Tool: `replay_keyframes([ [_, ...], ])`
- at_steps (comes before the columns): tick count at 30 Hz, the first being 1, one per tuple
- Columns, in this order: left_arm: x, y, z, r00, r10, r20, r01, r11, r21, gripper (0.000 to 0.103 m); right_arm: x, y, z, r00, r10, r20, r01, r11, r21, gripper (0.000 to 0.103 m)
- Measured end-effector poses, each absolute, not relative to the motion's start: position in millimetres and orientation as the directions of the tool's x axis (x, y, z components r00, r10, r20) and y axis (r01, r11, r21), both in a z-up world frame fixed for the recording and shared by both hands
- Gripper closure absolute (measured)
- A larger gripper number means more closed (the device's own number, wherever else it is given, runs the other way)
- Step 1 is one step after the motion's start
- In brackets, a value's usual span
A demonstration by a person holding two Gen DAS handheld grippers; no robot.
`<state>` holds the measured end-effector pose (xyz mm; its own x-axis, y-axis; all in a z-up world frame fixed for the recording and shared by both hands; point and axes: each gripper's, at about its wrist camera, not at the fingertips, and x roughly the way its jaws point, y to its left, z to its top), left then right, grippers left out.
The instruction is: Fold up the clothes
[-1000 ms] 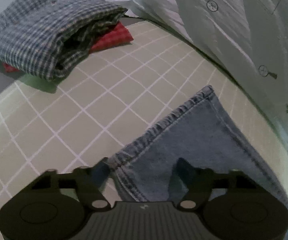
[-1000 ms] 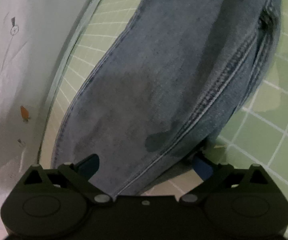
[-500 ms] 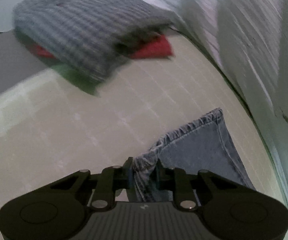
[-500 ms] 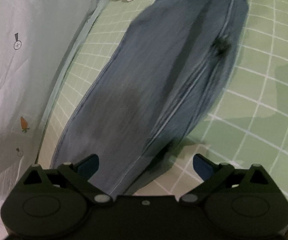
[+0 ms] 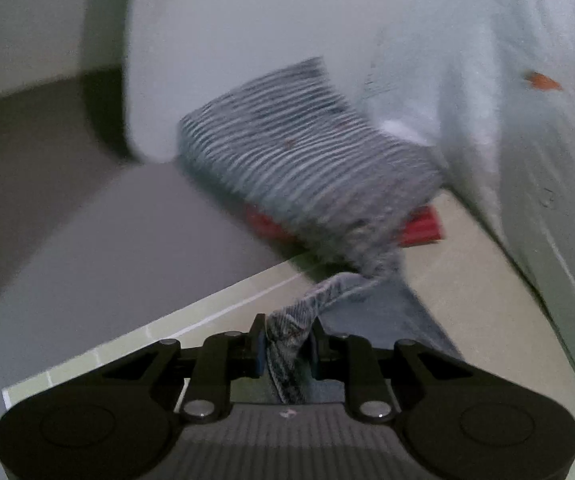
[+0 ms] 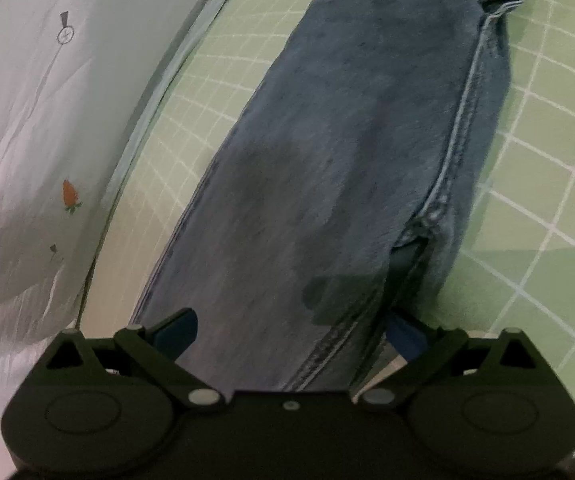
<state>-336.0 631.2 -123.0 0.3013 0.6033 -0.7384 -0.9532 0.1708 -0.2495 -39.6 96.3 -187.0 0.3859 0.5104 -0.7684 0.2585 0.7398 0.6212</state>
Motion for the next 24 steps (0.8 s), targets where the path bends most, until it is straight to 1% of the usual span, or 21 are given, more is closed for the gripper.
replay_keyframes([
  [5, -286.2, 589.8, -90.9, 0.422, 0.613, -0.668, -0.901, 0.365, -0.234, 0.082, -36.3, 84.4, -184.6, 0.404, 0.531, -0.745, 0.258, 0.716, 0.649, 0.001],
  [9, -236.4, 538.8, -70.0, 0.541, 0.567, -0.621, -0.809, 0.553, -0.200, 0.082, -34.9, 65.8, -182.5, 0.429, 0.529, -0.732, 0.271, 0.698, 0.663, 0.001],
  [12, -201.5, 486.0, -63.6, 0.647, 0.456, -0.612, -0.663, 0.732, -0.155, 0.083, -35.1, 51.2, -183.8, 0.440, 0.527, -0.727, 0.286, 0.685, 0.670, 0.001],
  [14, -176.0, 448.3, -73.6, 0.677, 0.325, -0.660, -0.514, 0.851, -0.108, 0.082, -34.4, 42.2, -186.3, 0.445, 0.522, -0.728, 0.301, 0.679, 0.670, 0.001],
  [15, -167.0, 434.2, -84.9, 0.661, 0.261, -0.704, -0.456, 0.884, -0.101, 0.081, -34.4, 38.8, -187.4, 0.445, 0.521, -0.728, 0.306, 0.675, 0.671, 0.001],
  [16, -158.4, 420.8, -96.4, 0.637, 0.198, -0.745, -0.399, 0.911, -0.099, 0.078, -33.7, 35.5, -189.4, 0.444, 0.523, -0.728, 0.313, 0.671, 0.672, 0.001],
  [18, -151.7, 412.9, -124.3, 0.536, 0.103, -0.838, -0.386, 0.913, -0.134, 0.071, -32.1, 31.3, -193.7, 0.439, 0.530, -0.726, 0.325, 0.660, 0.678, 0.001],
  [20, -145.5, 405.5, -151.3, 0.426, 0.008, -0.905, -0.379, 0.910, -0.170, 0.070, -32.0, 29.6, -195.6, 0.432, 0.541, -0.722, 0.325, 0.653, 0.684, 0.001],
  [22, -153.0, 414.7, -148.7, 0.436, 0.022, -0.900, -0.420, 0.889, -0.182, 0.058, -32.9, 31.4, -195.9, 0.426, 0.547, -0.720, 0.311, 0.659, 0.685, 0.001],
  [23, -156.7, 419.4, -147.2, 0.441, 0.030, -0.897, -0.441, 0.878, -0.187, 0.047, -33.4, 33.2, -196.2, 0.423, 0.548, -0.722, 0.302, 0.665, 0.683, 0.001],
  [24, -159.9, 426.5, -142.5, 0.455, 0.054, -0.889, -0.463, 0.867, -0.185, 0.039, -33.6, 35.7, -197.2, 0.418, 0.547, -0.725, 0.297, 0.672, 0.679, 0.001],
])
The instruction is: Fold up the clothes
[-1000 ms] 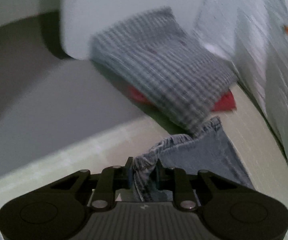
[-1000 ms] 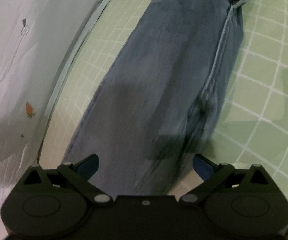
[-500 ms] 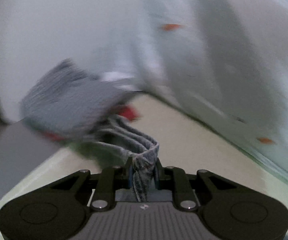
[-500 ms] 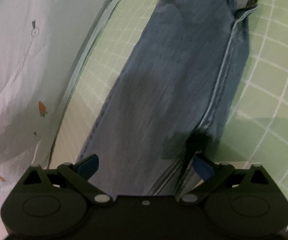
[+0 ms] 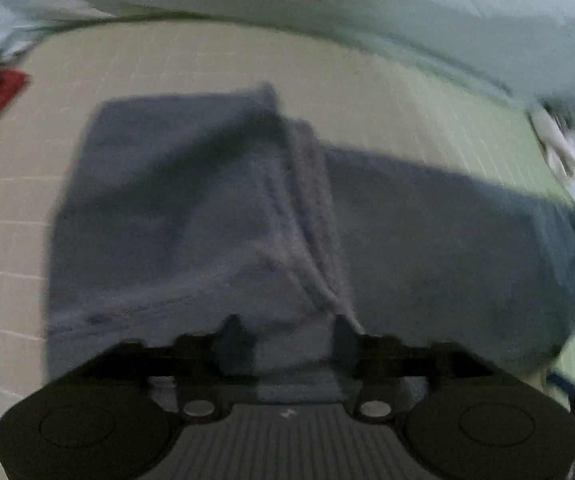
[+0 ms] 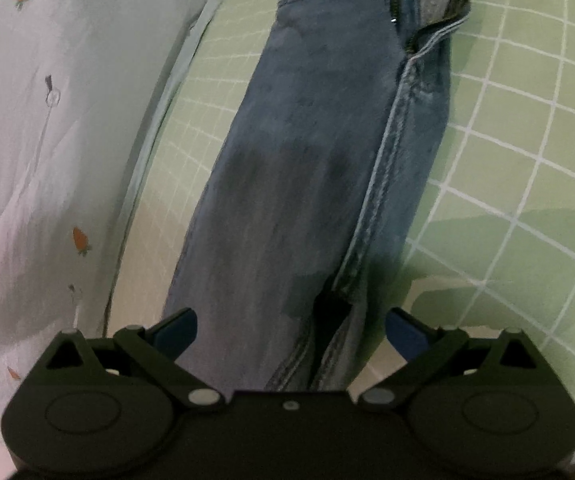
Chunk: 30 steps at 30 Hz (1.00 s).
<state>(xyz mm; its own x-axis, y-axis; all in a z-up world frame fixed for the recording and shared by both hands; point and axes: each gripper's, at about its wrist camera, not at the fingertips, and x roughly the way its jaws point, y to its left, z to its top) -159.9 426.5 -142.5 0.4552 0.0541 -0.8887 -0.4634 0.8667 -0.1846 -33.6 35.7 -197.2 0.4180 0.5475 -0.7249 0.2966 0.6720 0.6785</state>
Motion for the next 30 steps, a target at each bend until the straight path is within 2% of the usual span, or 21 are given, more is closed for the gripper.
replay_keyframes([
  [5, -175.3, 459.8, -132.3, 0.473, 0.136, -0.870, -0.552, 0.816, -0.172, 0.036, -30.3, 56.0, -203.8, 0.391, 0.551, -0.737, 0.275, 0.694, 0.665, 0.001],
  [8, -188.4, 477.5, -137.2, 0.441, 0.158, -0.884, -0.602, 0.782, -0.161, 0.035, -27.8, 86.0, -192.5, 0.390, 0.523, -0.758, 0.163, 0.771, 0.616, 0.000],
  [14, -202.9, 501.4, -155.2, 0.348, 0.191, -0.918, -0.645, 0.759, -0.086, 0.034, -26.3, 154.8, -170.8, 0.425, 0.394, -0.815, -0.089, 0.914, 0.396, 0.000],
  [16, -204.3, 501.7, -156.1, 0.335, 0.210, -0.918, -0.637, 0.769, -0.057, 0.024, -27.7, 174.8, -167.7, 0.446, 0.329, -0.832, -0.129, 0.944, 0.304, 0.000],
  [19, -206.1, 503.2, -160.4, 0.290, 0.234, -0.928, -0.636, 0.772, -0.004, 0.022, -35.8, 193.6, -164.2, 0.489, 0.230, -0.842, -0.150, 0.972, 0.179, 0.000],
  [23, -219.4, 511.9, -167.6, 0.276, 0.203, -0.939, -0.657, 0.753, -0.031, 0.022, -47.7, 208.3, -153.7, 0.535, 0.203, -0.820, -0.207, 0.973, 0.106, 0.000],
  [25, -222.7, 518.0, -171.6, 0.274, 0.185, -0.944, -0.667, 0.744, -0.048, 0.018, -54.1, 215.1, -143.6, 0.574, 0.214, -0.791, -0.253, 0.964, 0.077, 0.000],
  [30, -223.1, 524.1, -178.0, 0.274, 0.171, -0.946, -0.660, 0.749, -0.056, 0.010, -65.9, 246.0, -128.0, 0.601, 0.298, -0.741, -0.397, 0.917, 0.047, 0.000],
])
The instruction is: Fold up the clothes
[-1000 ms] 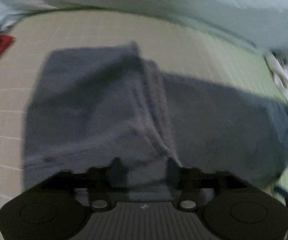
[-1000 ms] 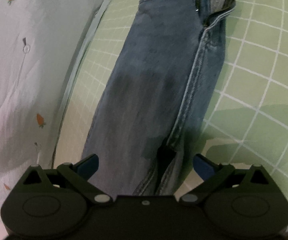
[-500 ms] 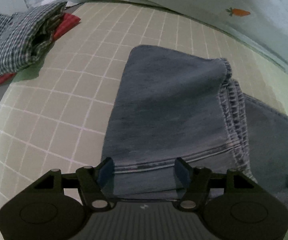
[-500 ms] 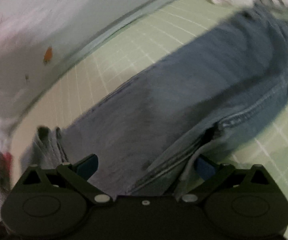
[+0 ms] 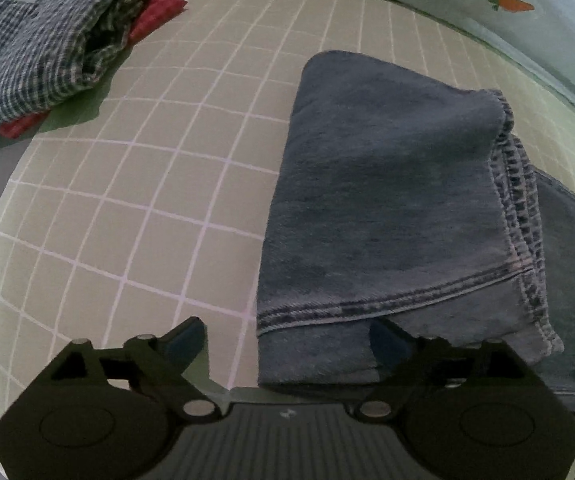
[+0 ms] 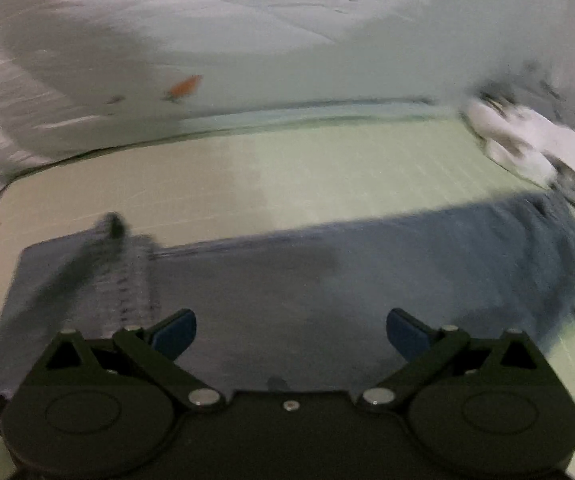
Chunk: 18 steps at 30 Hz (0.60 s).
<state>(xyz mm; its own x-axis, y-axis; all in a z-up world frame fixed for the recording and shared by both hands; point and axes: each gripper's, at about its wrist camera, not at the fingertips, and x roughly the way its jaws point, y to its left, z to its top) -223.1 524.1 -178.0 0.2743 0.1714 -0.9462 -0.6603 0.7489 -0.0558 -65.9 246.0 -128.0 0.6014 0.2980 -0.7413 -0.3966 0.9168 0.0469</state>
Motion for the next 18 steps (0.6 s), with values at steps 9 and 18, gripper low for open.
replay_keyframes([
  [9, -225.5, 530.5, -182.5, 0.280, 0.154, -0.948, -0.647, 0.760, -0.067, 0.000, -80.1, 322.3, -154.3, 0.416, 0.484, -0.770, -0.661, 0.742, 0.110, 0.027],
  [18, -225.3, 531.8, -183.6, 0.281, 0.157, -0.947, -0.638, 0.767, -0.062, 0.000, -90.6, 366.1, -184.5, 0.336, 0.492, -0.803, -0.744, 0.662, 0.095, 0.059],
])
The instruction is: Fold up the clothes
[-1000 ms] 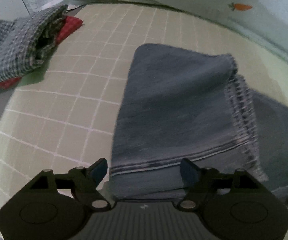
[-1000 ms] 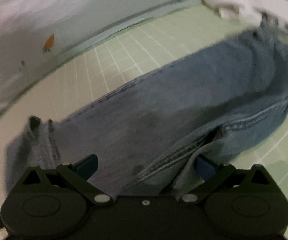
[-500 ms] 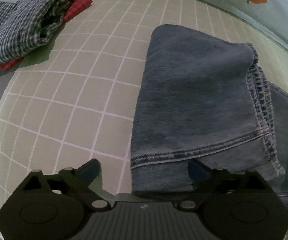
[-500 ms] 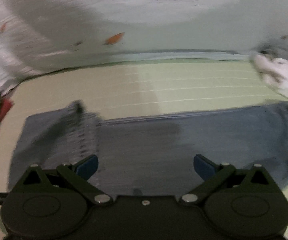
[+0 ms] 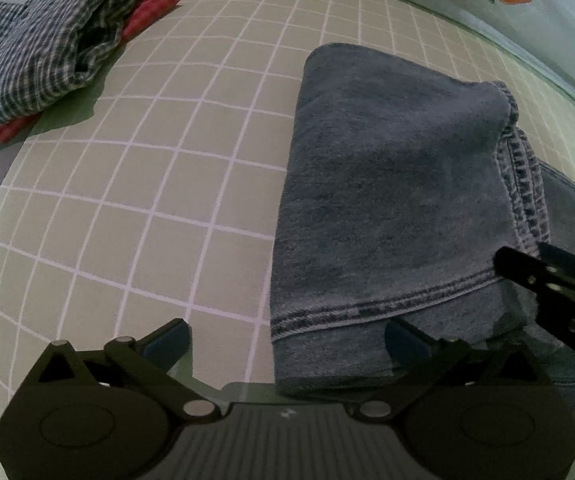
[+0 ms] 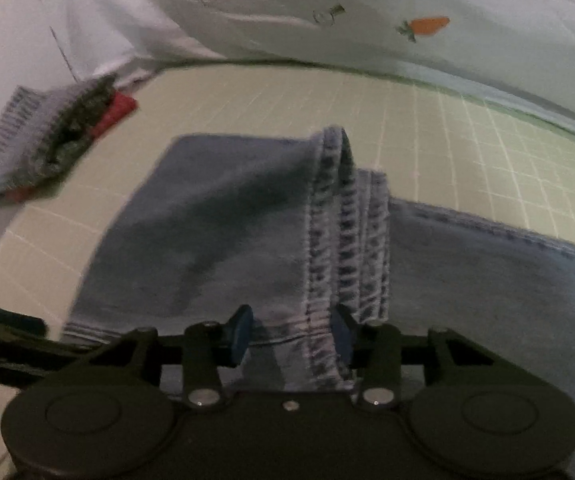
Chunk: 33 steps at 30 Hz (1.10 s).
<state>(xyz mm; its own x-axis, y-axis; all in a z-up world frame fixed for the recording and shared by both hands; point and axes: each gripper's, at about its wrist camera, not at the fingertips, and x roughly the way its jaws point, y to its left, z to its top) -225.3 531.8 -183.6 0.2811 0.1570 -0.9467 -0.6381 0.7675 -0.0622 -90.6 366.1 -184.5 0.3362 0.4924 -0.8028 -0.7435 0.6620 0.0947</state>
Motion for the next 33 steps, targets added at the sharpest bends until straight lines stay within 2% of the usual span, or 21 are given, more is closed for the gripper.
replay_keyframes([
  [3, -226.1, 531.3, -184.2, 0.283, 0.159, -0.946, -0.638, 0.768, -0.062, 0.000, -89.8, 363.5, -185.8, 0.330, 0.502, -0.800, -0.734, 0.669, 0.117, 0.057],
  [4, -226.4, 530.7, -184.1, 0.283, 0.160, -0.946, -0.638, 0.767, -0.061, 0.000, -92.5, 363.1, -185.3, 0.323, 0.511, -0.797, -0.746, 0.656, 0.119, 0.061],
  [6, -225.5, 530.0, -184.1, 0.279, 0.163, -0.946, -0.640, 0.766, -0.057, 0.000, -96.4, 359.5, -185.1, 0.309, 0.535, -0.786, -0.758, 0.638, 0.137, 0.086],
  [13, -233.4, 530.5, -155.6, 0.319, 0.204, -0.926, -0.638, 0.768, -0.051, 0.000, -113.4, 306.7, -135.3, 0.295, 0.648, -0.702, -0.715, 0.637, 0.287, 0.086],
  [15, -233.8, 527.8, -147.2, 0.324, 0.222, -0.920, -0.637, 0.770, -0.039, 0.000, -119.7, 299.8, -136.7, 0.287, 0.625, -0.726, -0.713, 0.646, 0.273, 0.085],
  [18, -230.4, 517.7, -143.1, 0.308, 0.258, -0.916, -0.634, 0.773, 0.004, 0.000, -116.9, 303.9, -170.0, 0.268, 0.501, -0.823, -0.692, 0.694, 0.197, 0.083],
  [19, -230.6, 513.1, -140.6, 0.311, 0.266, -0.913, -0.627, 0.779, 0.013, 0.000, -114.9, 302.6, -174.5, 0.258, 0.493, -0.831, -0.677, 0.706, 0.208, 0.082],
  [21, -232.0, 503.3, -134.2, 0.331, 0.278, -0.902, -0.611, 0.791, 0.019, 0.000, -114.3, 295.7, -168.8, 0.262, 0.510, -0.819, -0.663, 0.712, 0.231, 0.062],
  [22, -233.1, 498.2, -130.4, 0.349, 0.282, -0.894, -0.602, 0.798, 0.017, 0.000, -115.2, 290.7, -164.4, 0.289, 0.510, -0.810, -0.660, 0.719, 0.217, 0.036],
  [23, -234.3, 493.0, -126.5, 0.366, 0.286, -0.885, -0.594, 0.805, 0.015, 0.000, -116.0, 285.6, -160.1, 0.316, 0.510, -0.800, -0.657, 0.726, 0.203, 0.020],
  [27, -241.1, 463.2, -104.7, 0.468, 0.306, -0.829, -0.579, 0.815, -0.026, 0.000, -106.1, 252.0, -153.2, 0.357, 0.511, -0.782, -0.586, 0.775, 0.238, 0.016],
  [29, -240.3, 448.1, -92.8, 0.525, 0.312, -0.792, -0.570, 0.820, -0.054, 0.000, -97.3, 225.1, -152.8, 0.378, 0.508, -0.774, -0.526, 0.806, 0.273, 0.003],
  [33, -232.3, 410.2, -67.8, 0.605, 0.344, -0.718, -0.557, 0.827, -0.072, 0.000, -82.2, 160.9, -153.8, 0.423, 0.487, -0.764, -0.395, 0.858, 0.329, 0.001],
])
